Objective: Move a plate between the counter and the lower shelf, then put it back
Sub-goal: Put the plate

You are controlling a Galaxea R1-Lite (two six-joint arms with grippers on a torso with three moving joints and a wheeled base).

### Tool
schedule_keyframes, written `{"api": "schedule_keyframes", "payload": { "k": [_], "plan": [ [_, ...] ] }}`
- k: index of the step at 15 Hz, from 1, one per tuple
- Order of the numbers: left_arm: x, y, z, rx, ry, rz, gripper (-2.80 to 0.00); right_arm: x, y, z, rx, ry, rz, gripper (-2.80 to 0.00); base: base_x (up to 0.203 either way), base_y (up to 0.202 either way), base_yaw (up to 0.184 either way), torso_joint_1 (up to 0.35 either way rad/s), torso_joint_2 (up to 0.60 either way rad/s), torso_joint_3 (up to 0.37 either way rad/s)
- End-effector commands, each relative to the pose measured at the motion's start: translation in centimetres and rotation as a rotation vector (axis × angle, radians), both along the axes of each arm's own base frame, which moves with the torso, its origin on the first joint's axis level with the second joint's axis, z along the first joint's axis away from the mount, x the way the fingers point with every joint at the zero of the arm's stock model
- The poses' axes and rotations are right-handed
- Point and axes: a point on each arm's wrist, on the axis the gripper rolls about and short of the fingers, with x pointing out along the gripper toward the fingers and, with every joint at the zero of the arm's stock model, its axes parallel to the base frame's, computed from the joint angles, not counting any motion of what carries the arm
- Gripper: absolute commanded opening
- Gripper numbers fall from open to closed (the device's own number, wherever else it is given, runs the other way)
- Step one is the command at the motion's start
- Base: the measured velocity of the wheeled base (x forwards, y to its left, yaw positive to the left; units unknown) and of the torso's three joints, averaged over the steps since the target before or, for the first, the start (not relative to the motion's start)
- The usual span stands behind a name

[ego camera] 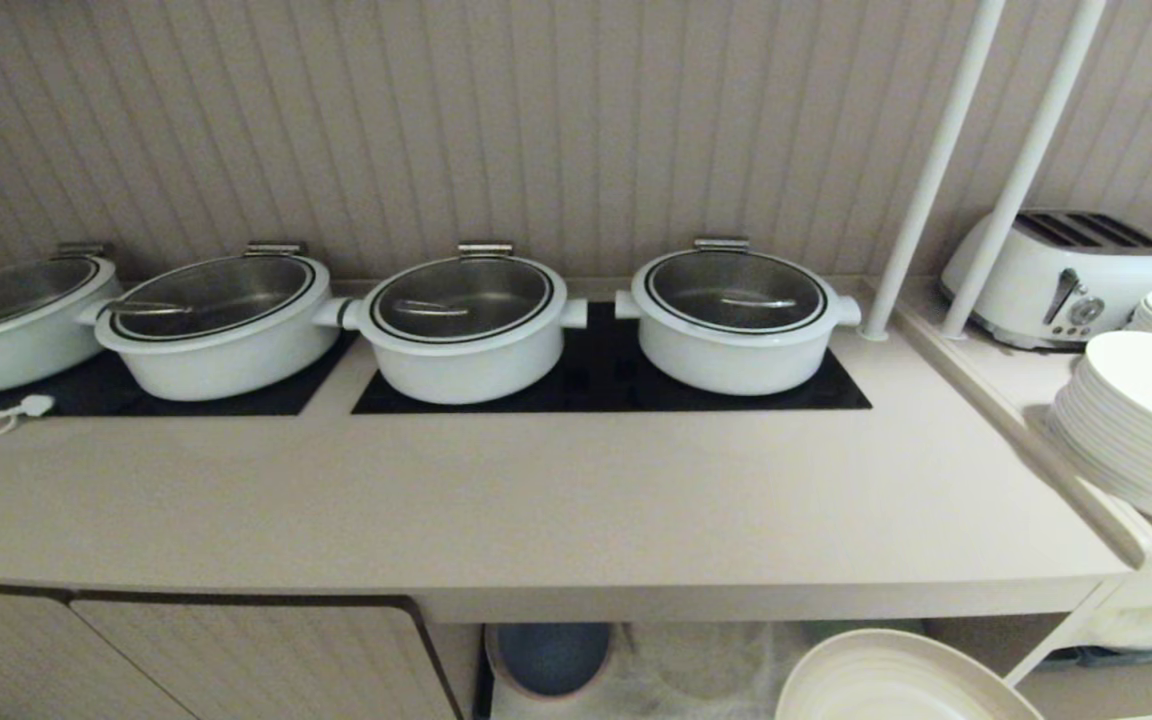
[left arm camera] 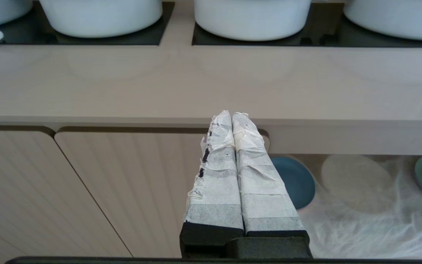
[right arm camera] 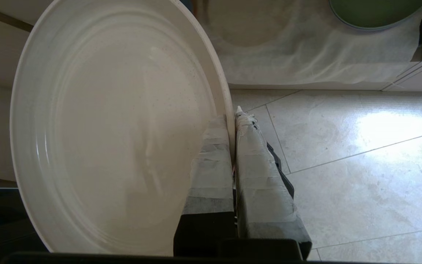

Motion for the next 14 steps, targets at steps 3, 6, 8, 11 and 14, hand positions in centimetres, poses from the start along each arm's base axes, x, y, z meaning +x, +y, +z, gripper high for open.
{"api": "schedule_keyframes", "payload": {
  "k": [3, 6, 8, 11, 14],
  "plan": [
    [0.00, 0.00, 0.00, 0.000, 0.000, 0.000, -2.80, 0.01, 0.01, 0.02, 0.002, -0.002, 0.001, -2.80, 0.000, 0.000, 0.000, 0.084, -0.16, -0.082],
    [0.00, 0.00, 0.00, 0.000, 0.000, 0.000, -2.80, 0.01, 0.01, 0.02, 0.000, -0.003, 0.001, -2.80, 0.000, 0.000, 0.000, 0.074, -0.14, -0.071],
    [0.00, 0.00, 0.00, 0.000, 0.000, 0.000, -2.80, 0.02, 0.00, 0.03, 0.000, -0.004, 0.000, -2.80, 0.000, 0.000, 0.000, 0.035, -0.09, -0.025],
    [0.00, 0.00, 0.00, 0.000, 0.000, 0.000, -2.80, 0.04, 0.01, 0.05, -0.001, -0.008, 0.002, -2.80, 0.000, 0.000, 0.000, 0.000, 0.00, 0.000],
    [0.00, 0.00, 0.00, 0.000, 0.000, 0.000, -2.80, 0.10, 0.01, 0.11, -0.003, -0.016, 0.002, -2.80, 0.000, 0.000, 0.000, 0.000, 0.00, 0.000]
  ]
}}
